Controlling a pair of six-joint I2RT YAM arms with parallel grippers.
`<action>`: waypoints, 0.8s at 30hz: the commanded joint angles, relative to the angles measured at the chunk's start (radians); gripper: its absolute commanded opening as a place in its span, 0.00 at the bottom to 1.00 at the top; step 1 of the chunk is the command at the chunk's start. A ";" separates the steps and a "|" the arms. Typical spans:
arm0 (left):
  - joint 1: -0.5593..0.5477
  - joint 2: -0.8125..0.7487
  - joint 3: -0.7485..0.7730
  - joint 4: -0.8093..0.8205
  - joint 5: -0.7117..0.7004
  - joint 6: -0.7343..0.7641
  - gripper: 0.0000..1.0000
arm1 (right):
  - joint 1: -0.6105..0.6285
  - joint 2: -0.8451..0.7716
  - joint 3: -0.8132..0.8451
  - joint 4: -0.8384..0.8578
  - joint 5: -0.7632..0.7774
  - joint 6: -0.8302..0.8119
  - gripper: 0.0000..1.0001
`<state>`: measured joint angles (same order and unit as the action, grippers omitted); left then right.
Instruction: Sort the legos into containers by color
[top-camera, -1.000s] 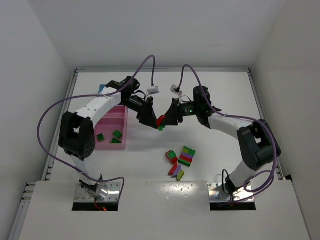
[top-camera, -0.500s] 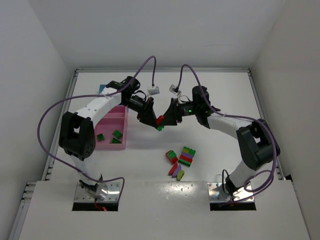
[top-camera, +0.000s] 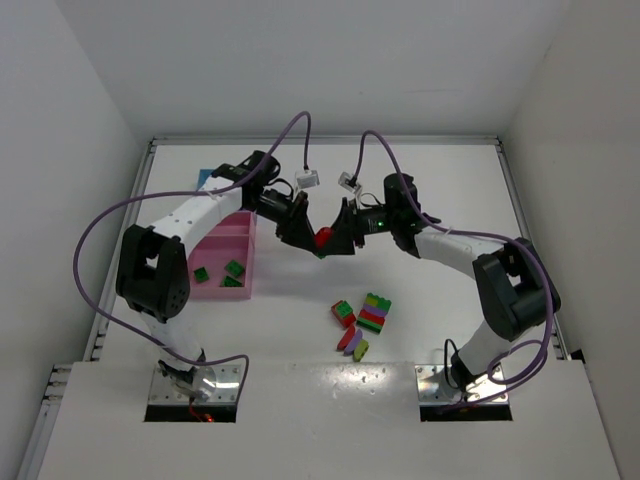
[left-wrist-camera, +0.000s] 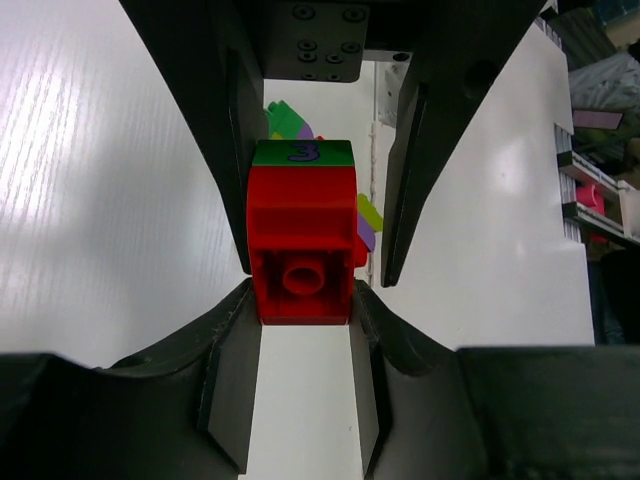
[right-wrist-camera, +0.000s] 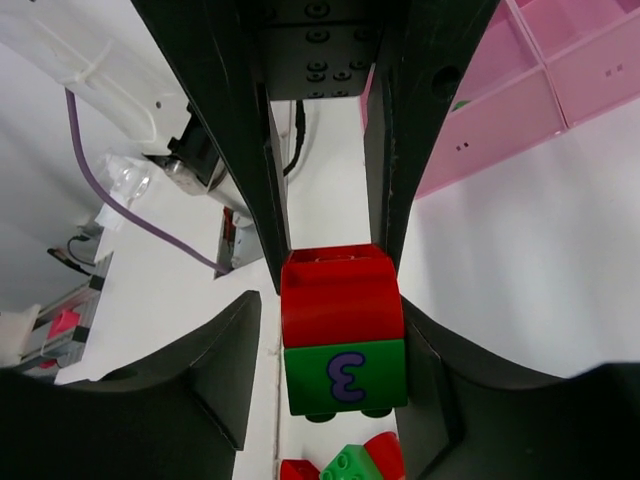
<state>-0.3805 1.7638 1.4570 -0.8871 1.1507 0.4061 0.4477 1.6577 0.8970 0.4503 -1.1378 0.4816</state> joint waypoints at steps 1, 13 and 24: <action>-0.011 -0.044 0.005 0.048 0.027 0.005 0.13 | 0.008 -0.045 -0.006 0.013 -0.034 -0.040 0.52; 0.003 -0.044 0.005 0.057 0.027 -0.004 0.13 | -0.001 -0.045 -0.024 0.025 -0.043 -0.049 0.08; 0.175 -0.044 0.026 0.057 0.040 -0.013 0.12 | -0.010 -0.088 -0.066 -0.025 -0.073 -0.118 0.00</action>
<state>-0.2871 1.7603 1.4559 -0.8665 1.1915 0.3824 0.4400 1.6100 0.8440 0.4259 -1.1404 0.4309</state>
